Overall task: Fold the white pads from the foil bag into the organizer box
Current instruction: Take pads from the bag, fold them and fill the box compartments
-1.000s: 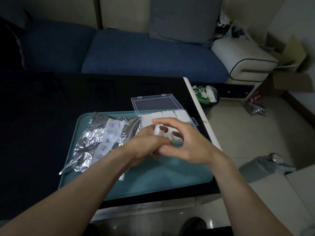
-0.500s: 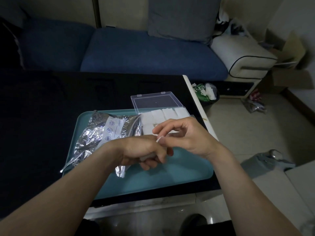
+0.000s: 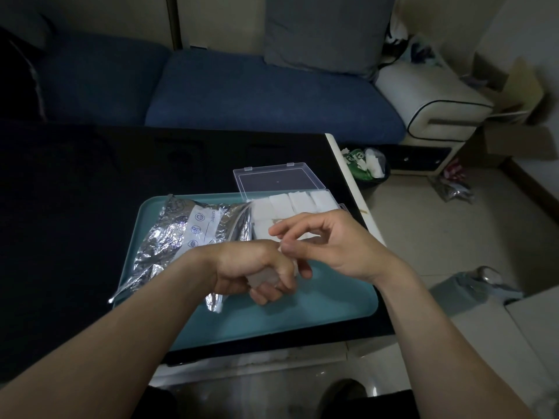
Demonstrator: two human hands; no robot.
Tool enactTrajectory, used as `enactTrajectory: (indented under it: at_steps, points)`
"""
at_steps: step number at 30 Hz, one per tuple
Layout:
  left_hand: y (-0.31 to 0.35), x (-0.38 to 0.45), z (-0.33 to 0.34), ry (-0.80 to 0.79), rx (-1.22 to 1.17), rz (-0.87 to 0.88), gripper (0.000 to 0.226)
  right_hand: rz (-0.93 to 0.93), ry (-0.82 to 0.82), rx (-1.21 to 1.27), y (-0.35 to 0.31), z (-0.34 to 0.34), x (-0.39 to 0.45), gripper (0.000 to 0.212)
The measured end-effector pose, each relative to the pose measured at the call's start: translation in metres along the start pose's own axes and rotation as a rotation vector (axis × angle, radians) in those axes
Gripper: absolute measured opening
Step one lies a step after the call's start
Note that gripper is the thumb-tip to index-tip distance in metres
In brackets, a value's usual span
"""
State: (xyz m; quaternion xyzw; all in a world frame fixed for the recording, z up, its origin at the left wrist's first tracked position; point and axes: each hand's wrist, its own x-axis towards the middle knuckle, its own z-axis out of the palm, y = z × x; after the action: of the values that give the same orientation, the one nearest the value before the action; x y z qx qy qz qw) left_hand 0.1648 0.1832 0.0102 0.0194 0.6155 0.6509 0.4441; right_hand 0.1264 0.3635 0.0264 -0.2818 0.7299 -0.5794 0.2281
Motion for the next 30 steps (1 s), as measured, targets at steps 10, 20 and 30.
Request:
enactTrajectory:
  at_steps: [10,20,30]
  points:
    - [0.004,0.008,0.003,0.032,-0.013,0.019,0.031,0.046,0.160,0.055,0.000,-0.001,0.004,0.018]
    - [-0.001,0.011,-0.008,0.011,-0.219,0.065,0.040,0.058,0.226,-0.204,0.011,-0.004,0.006,0.005]
    - [-0.008,0.021,-0.012,0.174,-0.210,0.174,0.030,-0.007,0.778,-0.176,0.017,-0.021,0.010,0.008]
